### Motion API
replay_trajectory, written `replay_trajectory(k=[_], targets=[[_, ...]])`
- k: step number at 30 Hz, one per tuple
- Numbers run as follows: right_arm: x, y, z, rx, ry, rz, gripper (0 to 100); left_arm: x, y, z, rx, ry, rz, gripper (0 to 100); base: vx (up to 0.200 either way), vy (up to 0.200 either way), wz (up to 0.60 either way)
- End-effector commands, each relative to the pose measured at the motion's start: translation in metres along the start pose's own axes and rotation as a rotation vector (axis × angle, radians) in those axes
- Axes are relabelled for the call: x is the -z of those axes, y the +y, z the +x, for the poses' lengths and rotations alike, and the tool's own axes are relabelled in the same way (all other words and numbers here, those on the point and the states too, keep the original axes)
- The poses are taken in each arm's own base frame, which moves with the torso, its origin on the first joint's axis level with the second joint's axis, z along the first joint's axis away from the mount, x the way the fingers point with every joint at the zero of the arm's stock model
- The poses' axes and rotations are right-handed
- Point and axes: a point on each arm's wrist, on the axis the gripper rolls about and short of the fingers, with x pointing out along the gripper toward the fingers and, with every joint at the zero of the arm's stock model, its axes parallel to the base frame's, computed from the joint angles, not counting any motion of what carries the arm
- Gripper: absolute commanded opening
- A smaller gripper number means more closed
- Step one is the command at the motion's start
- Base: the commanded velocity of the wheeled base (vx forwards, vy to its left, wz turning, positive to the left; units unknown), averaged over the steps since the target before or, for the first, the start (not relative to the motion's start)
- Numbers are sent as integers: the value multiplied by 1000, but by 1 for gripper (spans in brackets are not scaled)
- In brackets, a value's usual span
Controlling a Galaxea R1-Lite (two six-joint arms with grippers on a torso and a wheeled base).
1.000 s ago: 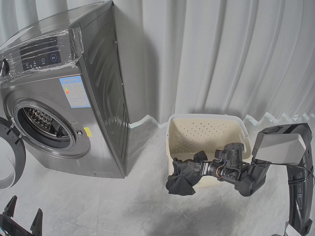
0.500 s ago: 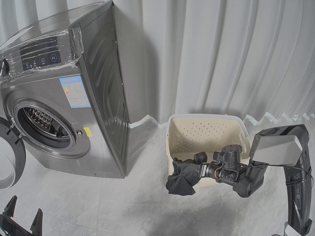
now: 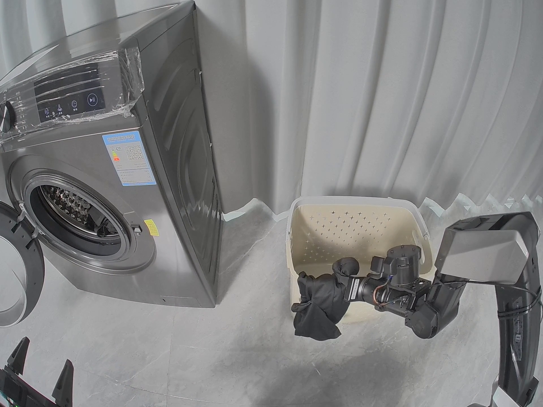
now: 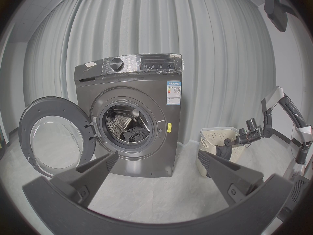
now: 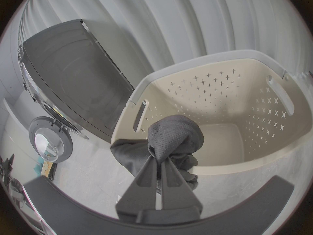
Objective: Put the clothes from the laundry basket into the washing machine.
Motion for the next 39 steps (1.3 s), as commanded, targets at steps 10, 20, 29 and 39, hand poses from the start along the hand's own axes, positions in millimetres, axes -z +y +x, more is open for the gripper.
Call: replay_trajectory(k=[10,20,29,39], targets=[[-59,53,-99,-155,-221,-8,0,5,0,0,0,0,0,100,0,0,0],[-88,85,-177,-263,-404,-36,0,5,0,0,0,0,0,100,0,0,0],[-109,94,-218,-294,-560,-163,0,5,0,0,2,0,0,100,0,0,0],[-118,91,-221,-179,-613,-262,0,5,0,0,2,0,-3,100,-60,0,0]])
